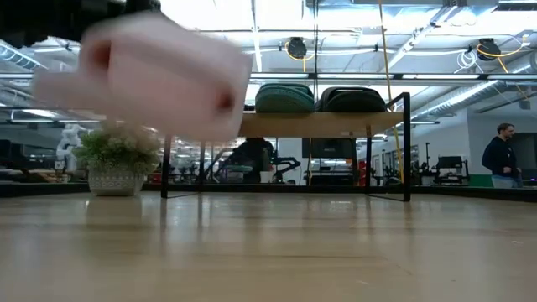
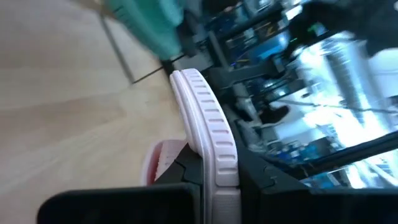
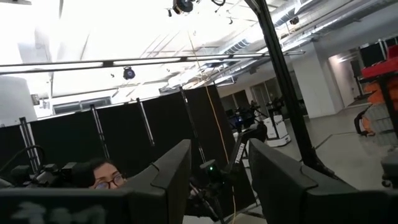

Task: Pick and place slides into the shelf
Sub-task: Put the pair of pink slides on the shelf

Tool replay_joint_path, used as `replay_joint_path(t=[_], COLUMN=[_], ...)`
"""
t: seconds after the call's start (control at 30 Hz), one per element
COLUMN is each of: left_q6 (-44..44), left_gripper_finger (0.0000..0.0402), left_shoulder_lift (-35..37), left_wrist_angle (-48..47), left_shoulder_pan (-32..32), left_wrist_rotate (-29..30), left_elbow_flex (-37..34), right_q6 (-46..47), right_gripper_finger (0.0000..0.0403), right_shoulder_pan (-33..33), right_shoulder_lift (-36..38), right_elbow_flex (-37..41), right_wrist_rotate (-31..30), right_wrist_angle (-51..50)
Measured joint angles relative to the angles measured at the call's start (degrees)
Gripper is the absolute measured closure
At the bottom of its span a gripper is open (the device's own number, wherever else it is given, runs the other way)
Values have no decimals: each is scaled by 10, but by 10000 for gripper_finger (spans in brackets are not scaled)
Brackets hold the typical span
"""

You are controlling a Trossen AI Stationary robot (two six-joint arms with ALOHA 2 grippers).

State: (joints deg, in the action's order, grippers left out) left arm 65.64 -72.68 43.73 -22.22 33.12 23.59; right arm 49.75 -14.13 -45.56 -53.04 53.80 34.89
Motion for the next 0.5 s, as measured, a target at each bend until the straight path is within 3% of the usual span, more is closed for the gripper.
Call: replay_joint_path(t=[0.2, 0.5], left_q6=[-18, -53], left_gripper_finger=[366, 366], left_shoulder_lift=[49, 146], left_wrist_angle=[0, -7], left_shoulder_pan=[4, 69], left_wrist_rotate=[-3, -85], left_elbow_flex=[0, 1], right_q6=[-10, -9], right_gripper_finger=[250, 250], right_shoulder_pan=[0, 0], right_shoulder_lift=[-1, -9], right_elbow_flex=[0, 0], right_wrist_rotate=[-6, -15], right_wrist_angle=[0, 0])
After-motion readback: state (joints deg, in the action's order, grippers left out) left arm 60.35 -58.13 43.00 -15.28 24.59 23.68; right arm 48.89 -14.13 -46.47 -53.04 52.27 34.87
